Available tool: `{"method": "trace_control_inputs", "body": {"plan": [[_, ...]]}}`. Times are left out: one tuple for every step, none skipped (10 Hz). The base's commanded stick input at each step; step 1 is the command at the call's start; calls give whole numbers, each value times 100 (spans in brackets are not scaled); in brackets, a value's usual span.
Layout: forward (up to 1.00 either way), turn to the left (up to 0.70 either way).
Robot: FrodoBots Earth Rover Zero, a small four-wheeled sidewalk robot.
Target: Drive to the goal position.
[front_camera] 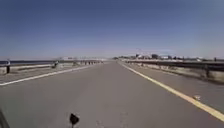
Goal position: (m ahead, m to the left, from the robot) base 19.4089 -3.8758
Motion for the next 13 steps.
{"method": "trace_control_inputs", "body": {"plan": [[100, 0], [100, 0], [100, 0], [100, 0], [100, 0], [100, 0], [100, 0], [100, 0], [100, 0], [100, 0], [100, 0], [100, 0], [100, 0]]}}
